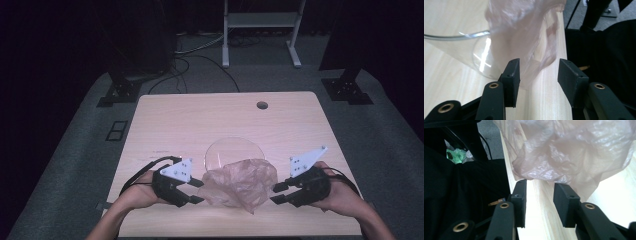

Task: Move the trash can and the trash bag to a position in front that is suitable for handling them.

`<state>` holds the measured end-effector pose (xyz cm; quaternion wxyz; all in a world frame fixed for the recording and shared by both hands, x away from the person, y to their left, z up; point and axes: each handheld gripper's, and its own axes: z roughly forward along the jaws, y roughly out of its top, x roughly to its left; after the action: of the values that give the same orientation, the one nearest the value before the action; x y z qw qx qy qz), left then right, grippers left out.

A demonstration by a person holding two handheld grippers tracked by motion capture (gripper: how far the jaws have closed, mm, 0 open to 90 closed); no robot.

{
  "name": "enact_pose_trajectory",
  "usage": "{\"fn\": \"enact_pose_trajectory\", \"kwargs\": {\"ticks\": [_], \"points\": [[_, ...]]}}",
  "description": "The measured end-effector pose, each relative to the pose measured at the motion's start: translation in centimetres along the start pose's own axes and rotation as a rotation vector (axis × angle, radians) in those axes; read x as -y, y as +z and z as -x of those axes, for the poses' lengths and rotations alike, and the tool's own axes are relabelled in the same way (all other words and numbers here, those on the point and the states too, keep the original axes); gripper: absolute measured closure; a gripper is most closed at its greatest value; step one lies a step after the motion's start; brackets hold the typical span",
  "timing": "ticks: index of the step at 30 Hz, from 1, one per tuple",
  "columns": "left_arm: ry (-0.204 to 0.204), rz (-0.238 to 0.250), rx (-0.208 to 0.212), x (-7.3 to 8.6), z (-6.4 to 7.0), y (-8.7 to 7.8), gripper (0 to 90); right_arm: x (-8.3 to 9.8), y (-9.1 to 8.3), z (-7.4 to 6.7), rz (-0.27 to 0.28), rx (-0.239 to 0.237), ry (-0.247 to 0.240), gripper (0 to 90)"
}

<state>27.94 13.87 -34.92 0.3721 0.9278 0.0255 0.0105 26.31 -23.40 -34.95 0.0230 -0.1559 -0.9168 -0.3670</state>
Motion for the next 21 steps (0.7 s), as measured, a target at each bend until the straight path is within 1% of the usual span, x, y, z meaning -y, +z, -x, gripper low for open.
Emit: {"fn": "enact_pose_trajectory", "kwargs": {"ticks": [2, 3, 5, 6, 7, 9, 10, 13, 14, 15, 17, 19, 20, 21], "points": [[0.005, 0.001, -0.017, -0.3, 0.0, -0.2, 51.0, -0.1, -0.5, -0.3, 0.009, 0.015, -0.01, 61.3], [0.0, 0.003, -0.022, -0.4, 0.0, -0.3, 50.7, -0.1, -0.7, -0.4, 0.011, 0.021, -0.012, 61.1], [0.009, 0.002, -0.035, -0.7, -0.2, -0.5, 49.8, -0.2, -1.2, -0.5, 0.02, 0.036, -0.02, 59.8], [0.001, 0.003, -0.037, -0.8, -0.2, -0.5, 49.4, -0.3, -1.5, -0.6, 0.025, 0.045, -0.021, 59.5], [0.002, 0.007, -0.041, -0.9, -0.2, -0.5, 49.0, -0.4, -1.7, -0.6, 0.028, 0.051, -0.022, 59.0], [0.0, -0.002, -0.051, -1.1, -0.3, -0.4, 48.6, -0.5, -2.0, -0.6, 0.035, 0.068, -0.023, 57.3], [0.002, -0.008, -0.052, -1.1, -0.4, -0.3, 48.2, -0.6, -2.2, -0.5, 0.04, 0.082, -0.03, 56.3], [0.002, -0.018, -0.07, -1.3, -0.5, 0.0, 47.6, -1.2, -2.5, -0.5, 0.065, 0.117, -0.041, 53.0], [0.001, -0.022, -0.085, -1.4, -0.6, 0.2, 47.7, -1.4, -2.6, -0.4, 0.07, 0.132, -0.049, 51.4], [-0.005, -0.02, -0.088, -1.4, -0.7, 0.3, 47.9, -1.8, -2.6, -0.2, 0.078, 0.153, -0.058, 51.0], [-0.001, -0.03, -0.109, -1.5, -0.9, 0.4, 49.9, -2.3, -2.5, 0.0, 0.081, 0.17, -0.066, 50.9], [0.0, -0.039, -0.115, -1.6, -1.1, 0.5, 53.8, -2.8, -2.3, 0.2, 0.077, 0.181, -0.078, 51.0], [0.0, -0.039, -0.115, -1.6, -1.1, 0.5, 57.3, -3.3, -2.1, 0.4, 0.067, 0.198, -0.095, 51.3], [0.003, -0.043, -0.124, -1.7, -1.2, 0.5, 59.7, -3.6, -2.0, 0.5, 0.064, 0.206, -0.103, 52.3]]}}
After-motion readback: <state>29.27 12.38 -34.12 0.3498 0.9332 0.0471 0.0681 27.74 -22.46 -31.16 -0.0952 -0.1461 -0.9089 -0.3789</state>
